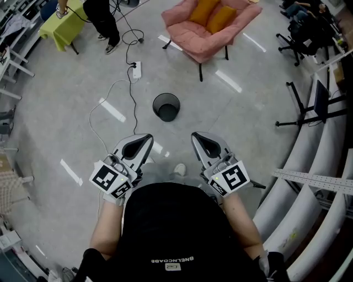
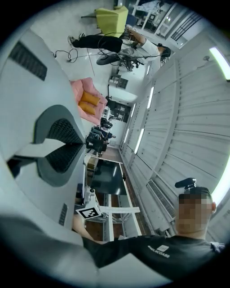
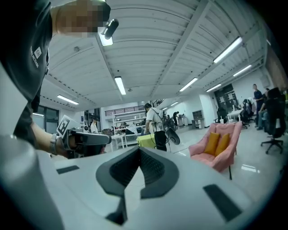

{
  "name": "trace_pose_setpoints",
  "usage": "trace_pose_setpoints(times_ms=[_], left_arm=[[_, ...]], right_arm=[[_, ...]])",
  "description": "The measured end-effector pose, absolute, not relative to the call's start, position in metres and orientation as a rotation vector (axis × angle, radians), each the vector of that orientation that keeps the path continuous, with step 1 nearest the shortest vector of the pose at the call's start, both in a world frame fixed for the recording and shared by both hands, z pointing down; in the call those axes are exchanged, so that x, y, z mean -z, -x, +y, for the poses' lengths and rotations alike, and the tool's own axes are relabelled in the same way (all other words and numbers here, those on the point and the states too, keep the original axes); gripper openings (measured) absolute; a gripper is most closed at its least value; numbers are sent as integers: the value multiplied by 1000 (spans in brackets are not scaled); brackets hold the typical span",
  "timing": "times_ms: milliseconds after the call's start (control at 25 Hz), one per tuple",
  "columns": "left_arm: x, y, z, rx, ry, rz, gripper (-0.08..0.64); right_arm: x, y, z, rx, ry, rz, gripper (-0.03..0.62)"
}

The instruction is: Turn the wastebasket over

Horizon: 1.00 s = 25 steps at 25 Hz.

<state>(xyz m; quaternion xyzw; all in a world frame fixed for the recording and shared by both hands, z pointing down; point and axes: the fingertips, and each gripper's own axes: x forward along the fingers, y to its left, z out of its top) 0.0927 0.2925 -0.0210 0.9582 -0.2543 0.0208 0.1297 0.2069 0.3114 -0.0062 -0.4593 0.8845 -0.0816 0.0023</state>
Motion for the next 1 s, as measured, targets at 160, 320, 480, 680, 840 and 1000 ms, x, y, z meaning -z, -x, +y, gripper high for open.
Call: trace_pose_setpoints(times_ms=[160,320,480,680,840,1000], left_arm=[[6,-85,288,-81,-2749,-767,14],[-3,-76,269,-87,-2728,-760,14],[-7,-68,242,-82,-2730,-728,14],[-7,-49,195,-79,-2733,-672,14],[-9,-29,151,-82,-2751,-609,14],[-10,-12,114,-63,-2746,-555,14]], right_arm=[[-3,-209,305,292,1436,2780,9],[-8,-204,289,310,1458,2787,9],[-10,-199,265,329,1499,2780,9],[-8,-182,221,340,1563,2773,9],[-8,-160,183,334,1632,2784,9],[-9,-142,148,361,1699,2767,9]])
